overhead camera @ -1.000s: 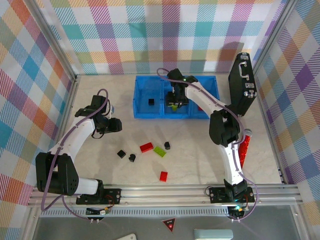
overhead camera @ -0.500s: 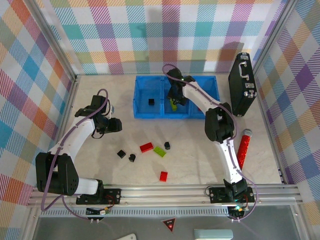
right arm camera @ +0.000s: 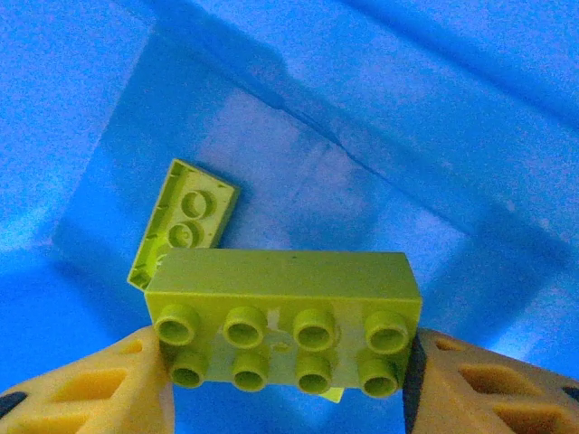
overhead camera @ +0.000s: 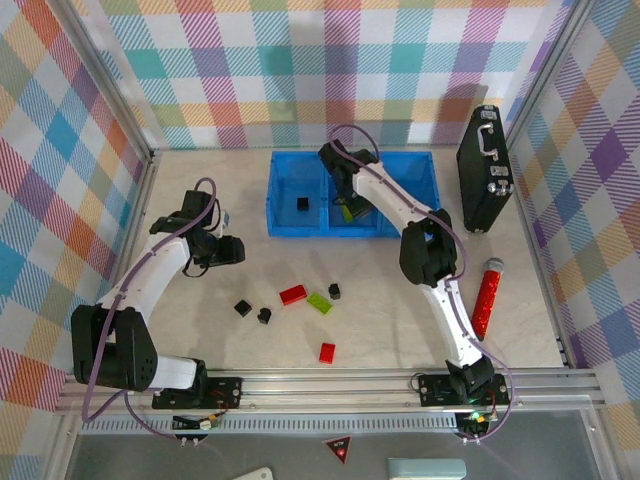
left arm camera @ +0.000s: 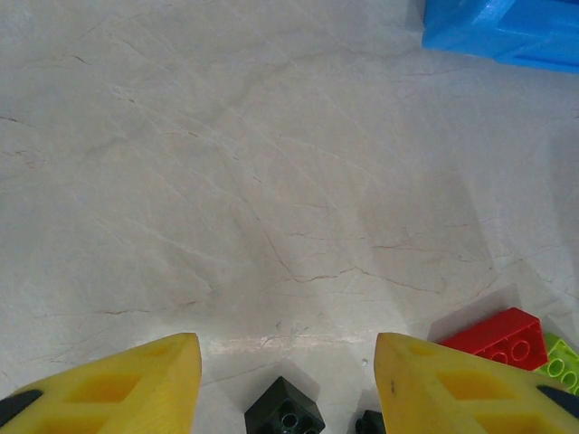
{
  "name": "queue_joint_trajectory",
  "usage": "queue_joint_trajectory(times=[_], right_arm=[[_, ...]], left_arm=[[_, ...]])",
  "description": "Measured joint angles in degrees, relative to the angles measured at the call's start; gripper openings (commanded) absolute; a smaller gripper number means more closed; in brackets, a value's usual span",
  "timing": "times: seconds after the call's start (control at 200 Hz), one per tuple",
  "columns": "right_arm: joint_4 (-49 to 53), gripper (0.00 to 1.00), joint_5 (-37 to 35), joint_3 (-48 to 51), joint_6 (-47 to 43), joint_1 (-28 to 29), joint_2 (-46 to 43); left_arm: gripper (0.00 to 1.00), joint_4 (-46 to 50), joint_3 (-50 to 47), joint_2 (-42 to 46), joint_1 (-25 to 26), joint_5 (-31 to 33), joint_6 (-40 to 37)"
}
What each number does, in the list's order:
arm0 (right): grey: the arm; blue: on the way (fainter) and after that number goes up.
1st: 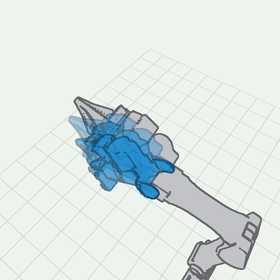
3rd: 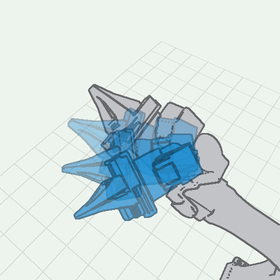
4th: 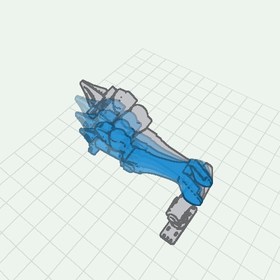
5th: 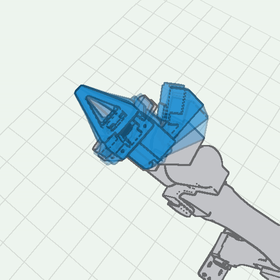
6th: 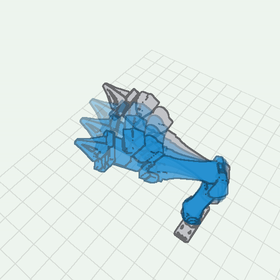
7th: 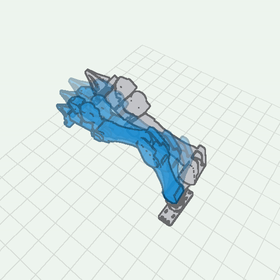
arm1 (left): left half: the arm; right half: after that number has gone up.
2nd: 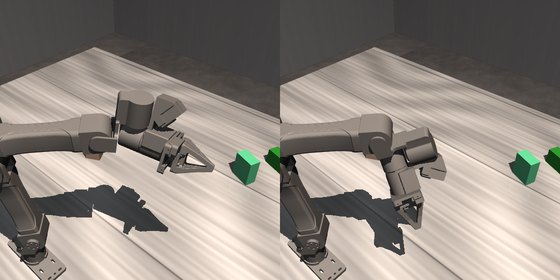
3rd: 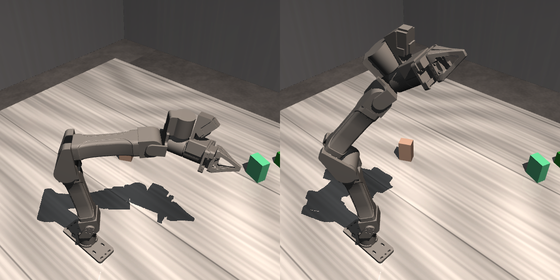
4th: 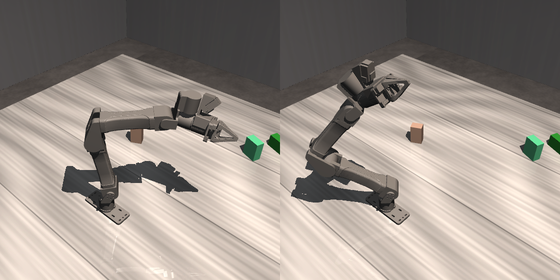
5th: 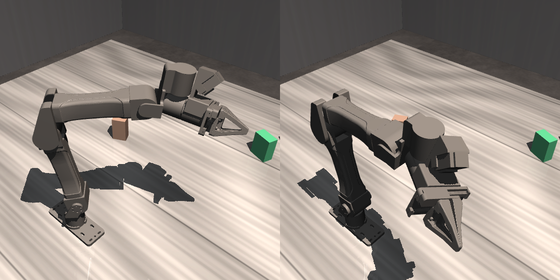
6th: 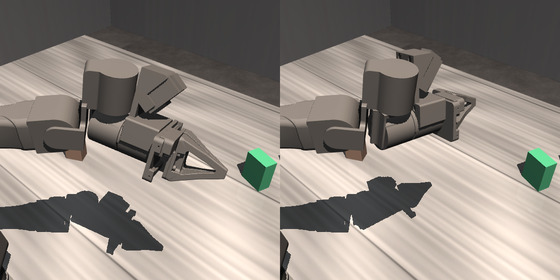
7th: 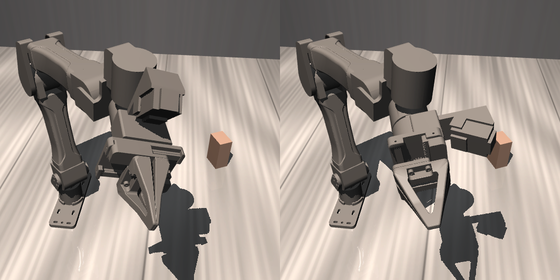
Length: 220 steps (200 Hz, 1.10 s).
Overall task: Sort the legos into containers by color
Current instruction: Place the lego in the container.
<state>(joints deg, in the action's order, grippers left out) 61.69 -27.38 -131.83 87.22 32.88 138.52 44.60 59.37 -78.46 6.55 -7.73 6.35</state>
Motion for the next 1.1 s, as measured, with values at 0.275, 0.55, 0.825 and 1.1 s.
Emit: queue_joint_trajectory(times=[0.275,0.55,0.825,1.1], right_arm=[[3.5,0.66,-2.4,-0.2,9.6,1.2,2.0],[3.5,0.82,-3.5,-1.0,12.5,1.3,2.0],[3.3,0.8,-4.6,-0.5,7.0,1.4,0.5],[-8.8,0.76,-2.1,17.1,-14.8,2.1,-17.2]], left_arm=[[0.53,-0.3,0.0,0.0,0.0,-0.4,0.0],[0.53,-0.5,0.0,0.0,0.0,-0.8,0.0],[0.53,-1.0,0.0,0.0,0.0,-0.8,0.0],[0.53,-1.1,0.0,-0.1,0.0,-0.7,0.0]])
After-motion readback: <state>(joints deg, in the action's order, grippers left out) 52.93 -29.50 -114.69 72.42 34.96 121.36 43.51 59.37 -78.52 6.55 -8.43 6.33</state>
